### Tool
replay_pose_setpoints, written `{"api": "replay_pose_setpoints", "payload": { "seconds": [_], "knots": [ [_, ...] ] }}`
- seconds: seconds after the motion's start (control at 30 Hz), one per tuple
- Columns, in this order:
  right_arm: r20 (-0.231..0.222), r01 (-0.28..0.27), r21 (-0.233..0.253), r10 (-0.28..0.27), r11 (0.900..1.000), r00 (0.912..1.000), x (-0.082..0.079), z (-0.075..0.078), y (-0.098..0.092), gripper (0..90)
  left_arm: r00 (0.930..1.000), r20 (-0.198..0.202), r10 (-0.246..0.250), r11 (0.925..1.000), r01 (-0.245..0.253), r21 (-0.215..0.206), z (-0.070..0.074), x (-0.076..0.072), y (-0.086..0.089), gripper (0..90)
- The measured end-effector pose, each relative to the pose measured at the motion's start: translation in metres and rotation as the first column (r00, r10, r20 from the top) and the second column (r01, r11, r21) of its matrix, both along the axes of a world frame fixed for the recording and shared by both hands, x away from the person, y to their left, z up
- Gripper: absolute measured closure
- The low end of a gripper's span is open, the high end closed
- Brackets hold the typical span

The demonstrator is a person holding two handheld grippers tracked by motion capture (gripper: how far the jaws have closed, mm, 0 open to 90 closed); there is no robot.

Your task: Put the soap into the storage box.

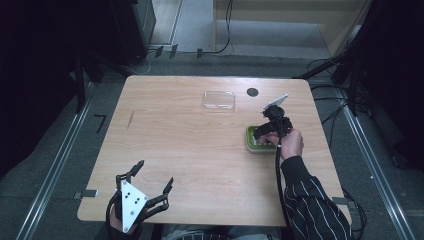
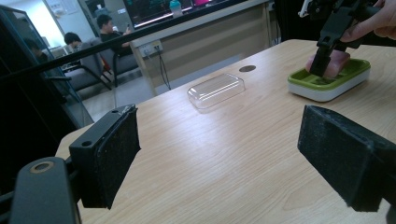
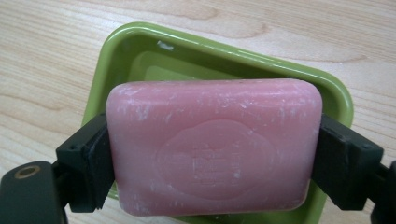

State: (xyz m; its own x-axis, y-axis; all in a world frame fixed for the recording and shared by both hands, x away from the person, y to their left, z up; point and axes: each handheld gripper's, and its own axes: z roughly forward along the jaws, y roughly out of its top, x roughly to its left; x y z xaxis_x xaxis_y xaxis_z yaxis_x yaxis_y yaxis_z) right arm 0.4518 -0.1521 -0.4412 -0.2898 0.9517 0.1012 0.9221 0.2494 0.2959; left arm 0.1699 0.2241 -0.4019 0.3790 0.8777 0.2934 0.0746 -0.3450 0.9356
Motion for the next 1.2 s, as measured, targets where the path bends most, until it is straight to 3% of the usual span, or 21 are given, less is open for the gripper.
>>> {"api": "replay_pose_setpoints", "payload": {
  "seconds": [0.57, 1.2],
  "knots": [
    [-0.012, 0.042, 0.016, -0.041, 0.999, 0.9991, 0.005, -0.009, 0.004, 13.3, 1.0000, 0.002, -0.001, 1.0000, 0.001, -0.001, 0.000, 0.000, 0.000, 13.1],
    [-0.036, 0.037, 0.009, -0.036, 0.999, 0.9987, 0.004, -0.015, 0.009, 13.2, 1.0000, 0.002, -0.001, 1.0000, 0.001, -0.001, 0.000, 0.000, 0.000, 13.1]
  ]
}}
